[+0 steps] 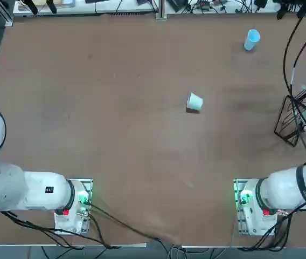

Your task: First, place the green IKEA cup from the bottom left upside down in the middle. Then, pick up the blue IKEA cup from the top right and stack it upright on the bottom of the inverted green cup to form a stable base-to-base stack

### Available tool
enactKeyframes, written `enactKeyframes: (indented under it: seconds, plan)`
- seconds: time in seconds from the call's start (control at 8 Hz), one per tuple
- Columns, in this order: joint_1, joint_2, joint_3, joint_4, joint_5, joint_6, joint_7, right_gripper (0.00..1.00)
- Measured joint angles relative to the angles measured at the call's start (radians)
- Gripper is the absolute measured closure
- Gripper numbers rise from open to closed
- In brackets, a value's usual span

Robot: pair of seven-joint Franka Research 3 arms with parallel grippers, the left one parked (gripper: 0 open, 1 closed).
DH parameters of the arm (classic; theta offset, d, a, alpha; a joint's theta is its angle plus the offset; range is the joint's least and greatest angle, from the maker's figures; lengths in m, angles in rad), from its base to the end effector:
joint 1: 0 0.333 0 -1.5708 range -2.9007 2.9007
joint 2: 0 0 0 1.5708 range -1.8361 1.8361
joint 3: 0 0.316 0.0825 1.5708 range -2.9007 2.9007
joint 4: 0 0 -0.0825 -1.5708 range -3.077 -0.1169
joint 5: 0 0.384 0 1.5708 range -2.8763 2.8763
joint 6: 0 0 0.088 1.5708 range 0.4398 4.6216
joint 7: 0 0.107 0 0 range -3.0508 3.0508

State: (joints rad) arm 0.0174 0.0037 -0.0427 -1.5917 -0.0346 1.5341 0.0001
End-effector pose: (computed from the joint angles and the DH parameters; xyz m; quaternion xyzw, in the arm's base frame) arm 0.5506 -0.0177 0.6096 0.9993 -0.0128 -0.0309 0.0170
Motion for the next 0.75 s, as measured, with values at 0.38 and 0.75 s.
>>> enactKeyframes:
  seconds: [0.38,0.75]
  plan:
    - [0.003,0.000,0.002,0.003,0.000,0.000,0.000,0.00]
    - [0.081,0.009,0.009,0.003,-0.025,0.000,-0.002,0.00]
